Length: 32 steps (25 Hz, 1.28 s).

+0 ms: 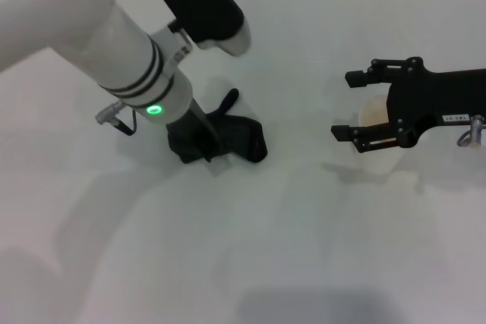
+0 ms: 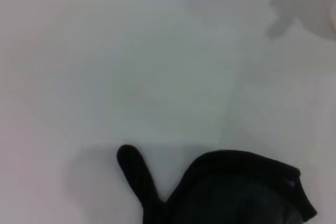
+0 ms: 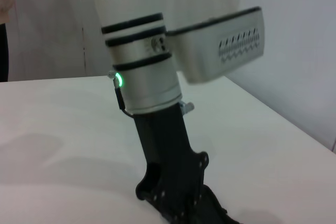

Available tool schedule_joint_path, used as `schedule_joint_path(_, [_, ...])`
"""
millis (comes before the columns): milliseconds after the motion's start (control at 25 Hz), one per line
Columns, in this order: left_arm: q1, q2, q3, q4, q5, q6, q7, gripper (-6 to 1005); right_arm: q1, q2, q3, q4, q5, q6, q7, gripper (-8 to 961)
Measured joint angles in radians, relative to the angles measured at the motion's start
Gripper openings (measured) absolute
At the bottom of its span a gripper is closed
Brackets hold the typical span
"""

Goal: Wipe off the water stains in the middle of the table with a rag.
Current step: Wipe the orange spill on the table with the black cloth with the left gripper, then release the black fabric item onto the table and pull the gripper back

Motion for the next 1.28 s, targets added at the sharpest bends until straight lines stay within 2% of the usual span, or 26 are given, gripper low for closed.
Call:
schedule_joint_path(440, [-0.011, 0.004, -0.144, 0.024, 0.004, 0.183, 0.003, 108, 0.002, 0.0, 0.0, -0.008, 0.002, 0.001, 0.001, 845])
schedule_joint_path(880, [-0.007, -0.002, -0.146, 0.021, 0.071, 0.174, -0.031, 163, 0.002, 0.0, -0.001, -0.007, 0.002, 0.0, 0.001, 845])
schedule_joint_path(1120, [-0.005, -0.002, -0.145, 0.026, 0.07, 0.164, -0.031, 415, 0.002, 0.002, -0.003, -0.006, 0.003, -0.002, 0.003, 844])
schedule_joint_path(1280, [-0.005, -0.003, -0.143, 0.027, 0.068, 0.163, -0.031, 530, 0.002, 0.002, -0.003, -0.006, 0.003, -0.002, 0.003, 844])
